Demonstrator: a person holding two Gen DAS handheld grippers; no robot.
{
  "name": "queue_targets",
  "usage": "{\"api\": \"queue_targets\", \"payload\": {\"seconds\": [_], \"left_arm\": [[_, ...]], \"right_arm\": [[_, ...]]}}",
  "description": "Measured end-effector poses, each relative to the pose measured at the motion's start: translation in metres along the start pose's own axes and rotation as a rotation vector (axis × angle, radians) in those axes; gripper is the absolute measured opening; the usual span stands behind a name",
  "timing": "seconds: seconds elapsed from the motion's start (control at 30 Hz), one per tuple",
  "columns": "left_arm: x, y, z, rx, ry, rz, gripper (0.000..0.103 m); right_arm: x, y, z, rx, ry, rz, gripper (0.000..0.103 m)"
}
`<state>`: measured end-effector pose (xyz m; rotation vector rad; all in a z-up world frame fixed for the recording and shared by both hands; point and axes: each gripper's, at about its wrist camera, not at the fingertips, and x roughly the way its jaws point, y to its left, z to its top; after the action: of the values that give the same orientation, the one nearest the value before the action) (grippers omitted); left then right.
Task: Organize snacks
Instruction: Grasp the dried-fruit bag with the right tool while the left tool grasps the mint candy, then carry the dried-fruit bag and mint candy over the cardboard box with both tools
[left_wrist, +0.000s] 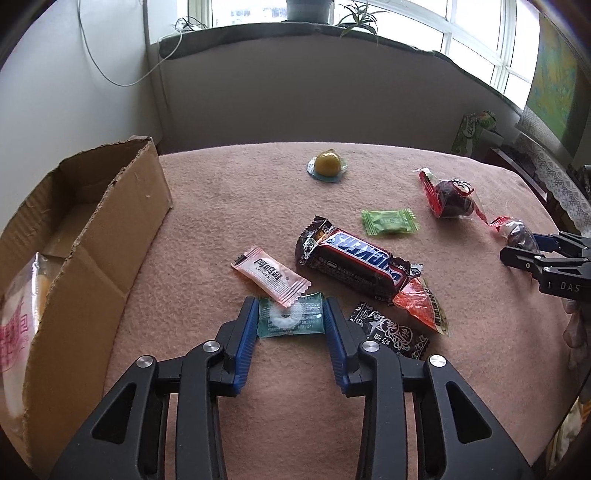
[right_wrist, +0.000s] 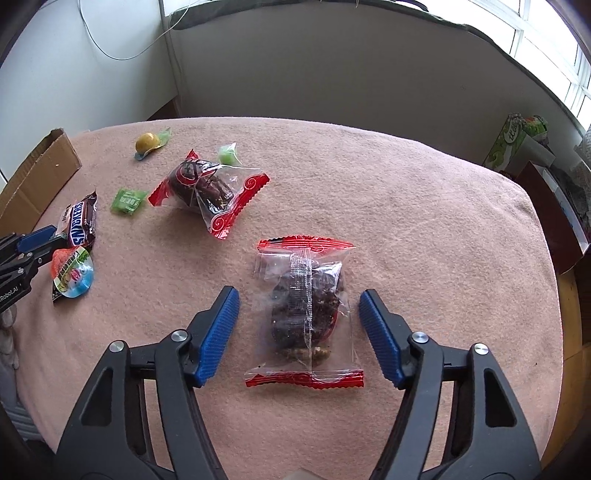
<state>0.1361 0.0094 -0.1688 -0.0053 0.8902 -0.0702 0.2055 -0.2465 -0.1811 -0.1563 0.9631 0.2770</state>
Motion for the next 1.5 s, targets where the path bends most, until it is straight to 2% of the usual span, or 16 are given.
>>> {"api": "queue_targets", "payload": {"seconds": [0.1,0.17,0.37,0.63,0.93,1.13,1.5], "left_arm": [[-0.001,0.0,-0.001,0.008,0.001,-0.005,0.033],[-0.002,0.0,-0.002,0.008,0.002,-0.012,0.033],[-0.008,0.001,-0.007,-0.011,0.0,-0.036,0.032],[-0.024,0.003,-0.009,-0.044,-0.031,-0.058,0.032],[-0.058,0.008,-0.006,-0.078,-0.1,-0.076,0.032],[-0.083,0.02,-0.004,-0.107,-0.16,-0.066,0.032],[-0.118,0.061,-0.006,-0.175,-0.244,-0.001,0.032]], "right_arm": [[-0.001,0.002,0.001,-0.006,-0.001,-0.003,0.051],[-0.002,0.004,0.001,-0.011,0.0,-0.003,0.046],[-0.008,-0.001,-0.004,0.002,-0.007,0.015,0.041],[-0.021,-0.004,-0.008,0.026,-0.034,0.029,0.041],[-0.058,0.003,-0.004,0.019,-0.106,0.046,0.04],[-0.083,0.027,0.008,-0.018,-0.161,0.083,0.041],[-0.106,0.089,0.041,-0.109,-0.23,0.184,0.04]]}}
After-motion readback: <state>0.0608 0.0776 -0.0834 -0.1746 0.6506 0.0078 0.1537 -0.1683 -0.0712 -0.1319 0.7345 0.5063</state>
